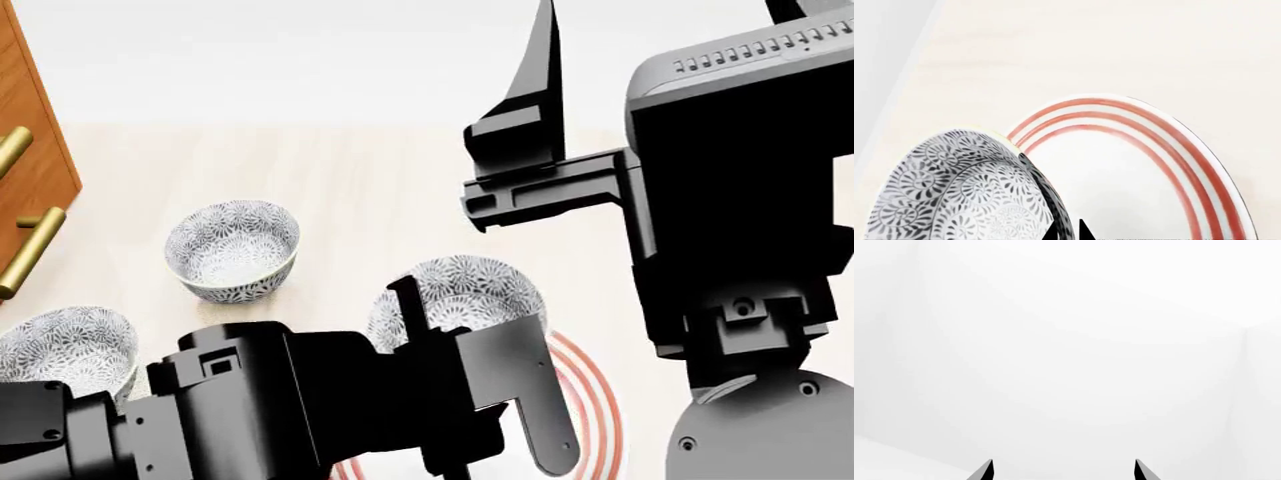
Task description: Put the bowl at the front on the plate.
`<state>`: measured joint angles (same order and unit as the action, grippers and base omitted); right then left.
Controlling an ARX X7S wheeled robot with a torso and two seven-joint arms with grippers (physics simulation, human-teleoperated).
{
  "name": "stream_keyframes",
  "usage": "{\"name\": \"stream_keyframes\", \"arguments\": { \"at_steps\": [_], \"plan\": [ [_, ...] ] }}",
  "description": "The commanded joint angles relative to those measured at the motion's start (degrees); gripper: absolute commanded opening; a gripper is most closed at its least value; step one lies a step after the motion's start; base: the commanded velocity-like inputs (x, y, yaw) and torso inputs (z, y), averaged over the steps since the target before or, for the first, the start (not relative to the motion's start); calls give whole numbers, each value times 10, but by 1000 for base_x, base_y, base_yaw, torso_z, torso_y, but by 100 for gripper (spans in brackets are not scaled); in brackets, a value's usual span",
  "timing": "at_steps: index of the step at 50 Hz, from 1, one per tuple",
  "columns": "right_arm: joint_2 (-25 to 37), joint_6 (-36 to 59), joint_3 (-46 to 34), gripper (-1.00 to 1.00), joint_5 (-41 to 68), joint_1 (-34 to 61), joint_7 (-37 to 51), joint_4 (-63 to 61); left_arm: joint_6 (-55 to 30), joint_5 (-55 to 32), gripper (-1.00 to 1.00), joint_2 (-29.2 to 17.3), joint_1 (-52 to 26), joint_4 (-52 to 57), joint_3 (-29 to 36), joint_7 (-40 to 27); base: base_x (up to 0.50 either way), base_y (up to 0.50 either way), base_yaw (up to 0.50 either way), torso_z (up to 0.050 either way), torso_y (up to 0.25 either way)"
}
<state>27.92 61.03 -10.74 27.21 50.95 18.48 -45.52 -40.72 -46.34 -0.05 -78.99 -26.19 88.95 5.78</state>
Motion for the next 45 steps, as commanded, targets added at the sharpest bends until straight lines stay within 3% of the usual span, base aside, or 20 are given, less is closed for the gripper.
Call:
{"name": "stream_keyframes", "arguments": {
  "at_steps": [1, 45],
  "plan": [
    [1, -6, -1, 100, 0, -3, 1, 3, 0, 18, -100, 0, 9, 1, -4, -3, 0, 0, 0, 0, 0],
    [7, -11, 6, 100, 11, -6, 6, -1, -4, 64, -100, 0, 45, 11, -2, 14, 0, 0, 0, 0, 0]
  ]
}}
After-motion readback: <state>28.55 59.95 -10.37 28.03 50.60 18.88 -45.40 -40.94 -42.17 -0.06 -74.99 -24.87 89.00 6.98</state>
